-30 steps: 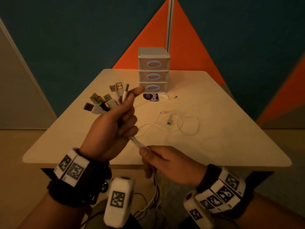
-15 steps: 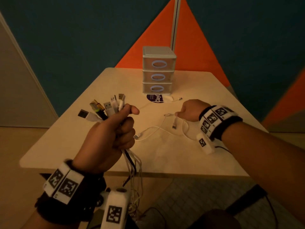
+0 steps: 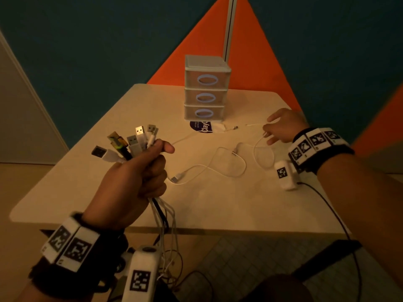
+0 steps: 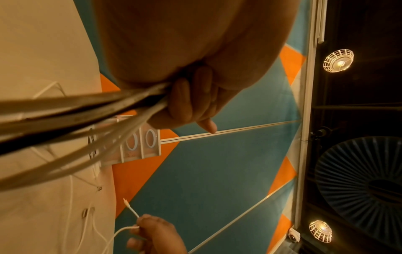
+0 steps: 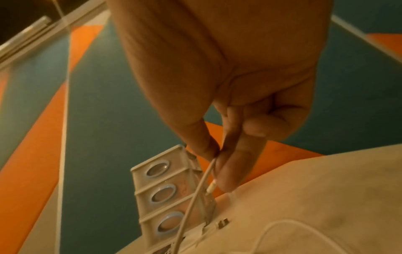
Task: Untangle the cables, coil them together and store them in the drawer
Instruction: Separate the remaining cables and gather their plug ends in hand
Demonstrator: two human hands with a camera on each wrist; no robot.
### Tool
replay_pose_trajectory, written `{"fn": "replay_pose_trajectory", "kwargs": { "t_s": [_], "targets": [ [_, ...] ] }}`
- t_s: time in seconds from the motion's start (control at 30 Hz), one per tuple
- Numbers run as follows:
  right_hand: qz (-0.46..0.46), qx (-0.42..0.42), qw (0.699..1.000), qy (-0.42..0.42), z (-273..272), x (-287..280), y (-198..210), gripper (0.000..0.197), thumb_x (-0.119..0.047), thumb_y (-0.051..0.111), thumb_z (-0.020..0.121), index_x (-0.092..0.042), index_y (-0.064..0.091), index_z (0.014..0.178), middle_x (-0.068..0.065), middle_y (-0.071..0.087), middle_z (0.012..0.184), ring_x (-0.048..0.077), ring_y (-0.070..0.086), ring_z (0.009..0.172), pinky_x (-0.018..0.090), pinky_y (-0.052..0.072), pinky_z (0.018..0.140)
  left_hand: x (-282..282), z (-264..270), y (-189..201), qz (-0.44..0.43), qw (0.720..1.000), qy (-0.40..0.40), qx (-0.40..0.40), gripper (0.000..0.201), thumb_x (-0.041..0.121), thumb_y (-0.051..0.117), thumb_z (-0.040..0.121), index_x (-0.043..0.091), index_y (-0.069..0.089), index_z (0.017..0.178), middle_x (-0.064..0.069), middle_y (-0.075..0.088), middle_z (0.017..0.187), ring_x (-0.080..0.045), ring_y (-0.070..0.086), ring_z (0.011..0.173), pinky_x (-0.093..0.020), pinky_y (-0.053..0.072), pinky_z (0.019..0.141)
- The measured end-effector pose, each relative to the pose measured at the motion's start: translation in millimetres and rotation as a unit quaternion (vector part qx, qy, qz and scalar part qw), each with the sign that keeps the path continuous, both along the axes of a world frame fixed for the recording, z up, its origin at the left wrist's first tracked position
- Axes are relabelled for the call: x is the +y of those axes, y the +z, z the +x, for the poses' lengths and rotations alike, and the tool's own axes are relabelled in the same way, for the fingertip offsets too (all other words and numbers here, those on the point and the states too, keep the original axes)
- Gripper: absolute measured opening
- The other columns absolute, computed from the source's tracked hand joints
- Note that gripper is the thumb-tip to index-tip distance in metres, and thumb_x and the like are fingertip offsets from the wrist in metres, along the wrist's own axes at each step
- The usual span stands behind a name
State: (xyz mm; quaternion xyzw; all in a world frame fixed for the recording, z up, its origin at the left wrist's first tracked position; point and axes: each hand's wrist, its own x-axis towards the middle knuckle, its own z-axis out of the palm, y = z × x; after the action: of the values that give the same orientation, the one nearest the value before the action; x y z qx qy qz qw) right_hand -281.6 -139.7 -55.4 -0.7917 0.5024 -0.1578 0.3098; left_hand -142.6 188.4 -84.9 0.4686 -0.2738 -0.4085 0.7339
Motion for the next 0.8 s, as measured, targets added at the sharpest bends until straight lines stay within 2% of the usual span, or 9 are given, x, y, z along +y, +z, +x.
{"fn": "replay_pose_trajectory", "kwargs": {
  "t_s": [0.07, 0.13, 0.2, 0.3, 0.4, 0.5, 0.63, 0.7, 0.8],
  "targets": [
    [0.024, -0.028, 0.999, -0.008, -12.1, -4.1, -3.2, 0.006, -0.012, 0.058, 0.098, -0.017, 0.059, 0.100, 0.010, 0.075, 0.098, 0.024, 0.076, 0.078, 0.025, 0.047, 0.051, -1.1, -1.5, -0.4, 0.003, 1.000, 0.003, -0.003, 0.021, 0.030, 0.049, 0.097, 0.016, 0.064, 0.095, 0.001, 0.016, 0.064, -0.013, 0.009, 0.052, -0.030, 0.010, 0.048],
    [0.035, -0.054, 0.998, 0.005, -22.0, -6.1, -9.4, 0.011, -0.016, 0.058, 0.100, -0.023, 0.059, 0.092, 0.011, 0.075, 0.101, 0.025, 0.075, 0.079, 0.026, 0.047, 0.054, -2.2, -2.8, -0.2, 0.005, 1.000, 0.006, -0.006, 0.021, 0.030, 0.049, 0.097, 0.016, 0.065, 0.094, 0.000, 0.014, 0.065, -0.013, 0.008, 0.052, -0.030, 0.010, 0.048],
    [0.031, -0.102, 0.994, 0.020, -28.0, -3.7, -8.6, 0.009, -0.020, 0.058, 0.101, -0.023, 0.061, 0.094, 0.011, 0.074, 0.102, 0.025, 0.075, 0.077, 0.026, 0.047, 0.055, -4.1, -4.2, 0.2, 0.008, 1.000, 0.008, -0.011, 0.022, 0.030, 0.049, 0.097, 0.016, 0.065, 0.094, 0.001, 0.016, 0.064, -0.012, 0.009, 0.051, -0.029, 0.010, 0.047],
    [0.012, -0.176, 0.983, 0.048, -34.3, 14.1, 14.1, 0.017, -0.016, 0.055, 0.102, -0.021, 0.061, 0.087, 0.011, 0.070, 0.097, 0.028, 0.070, 0.079, 0.028, 0.048, 0.062, -7.4, -7.9, 1.6, 0.015, 1.000, 0.008, -0.018, 0.021, 0.031, 0.050, 0.096, 0.014, 0.064, 0.096, 0.004, 0.022, 0.060, -0.009, 0.015, 0.047, -0.028, 0.011, 0.047],
    [-0.010, -0.291, 0.952, 0.092, -46.6, 37.3, 41.6, 0.023, -0.013, 0.051, 0.104, -0.023, 0.061, 0.086, 0.000, 0.071, 0.085, 0.023, 0.071, 0.072, 0.029, 0.055, 0.065, -11.8, -13.8, 3.9, 0.022, 0.999, -0.001, -0.025, 0.023, 0.030, 0.051, 0.096, 0.012, 0.065, 0.098, 0.002, 0.020, 0.062, -0.009, 0.015, 0.047, -0.028, 0.011, 0.047],
    [-0.029, -0.409, 0.901, 0.140, -60.8, 54.1, 55.2, 0.015, -0.015, 0.047, 0.107, -0.016, 0.062, 0.105, -0.004, 0.074, 0.087, 0.018, 0.075, 0.070, 0.024, 0.058, 0.058, -16.9, -23.5, 4.4, 0.036, 0.999, -0.021, -0.034, 0.030, 0.031, 0.049, 0.099, 0.008, 0.068, 0.103, -0.001, 0.019, 0.065, -0.011, 0.014, 0.049, -0.028, 0.011, 0.047],
    [-0.025, -0.453, 0.866, 0.211, -68.0, 84.1, 69.2, 0.019, -0.009, 0.039, 0.109, -0.007, 0.057, 0.117, 0.000, 0.072, 0.088, 0.024, 0.075, 0.073, 0.028, 0.060, 0.061, -23.8, -44.6, 2.8, 0.078, 0.991, -0.047, -0.098, 0.039, 0.036, 0.046, 0.102, 0.007, 0.072, 0.108, -0.008, 0.048, 0.062, -0.014, 0.019, 0.047, -0.028, 0.016, 0.048],
    [-0.015, -0.449, 0.861, 0.239, -68.0, 104.2, 75.9, 0.022, -0.006, 0.037, 0.109, -0.008, 0.059, 0.110, -0.003, 0.074, 0.082, 0.020, 0.075, 0.072, 0.027, 0.061, 0.061, -27.1, -57.6, 2.1, 0.079, 0.987, -0.075, -0.120, 0.039, 0.037, 0.044, 0.103, 0.012, 0.071, 0.114, -0.013, 0.062, 0.070, -0.013, 0.022, 0.045, -0.025, 0.019, 0.046],
    [-0.033, -0.415, 0.879, 0.231, -64.9, 136.9, 78.4, 0.018, -0.011, 0.049, 0.104, -0.021, 0.062, 0.094, -0.009, 0.072, 0.071, 0.014, 0.074, 0.068, 0.027, 0.061, 0.064, -30.4, -76.0, 1.9, 0.052, 0.983, -0.123, -0.126, 0.036, 0.036, 0.044, 0.103, 0.020, 0.066, 0.126, -0.017, 0.070, 0.083, -0.013, 0.023, 0.045, -0.024, 0.024, 0.046]
  ]
}}
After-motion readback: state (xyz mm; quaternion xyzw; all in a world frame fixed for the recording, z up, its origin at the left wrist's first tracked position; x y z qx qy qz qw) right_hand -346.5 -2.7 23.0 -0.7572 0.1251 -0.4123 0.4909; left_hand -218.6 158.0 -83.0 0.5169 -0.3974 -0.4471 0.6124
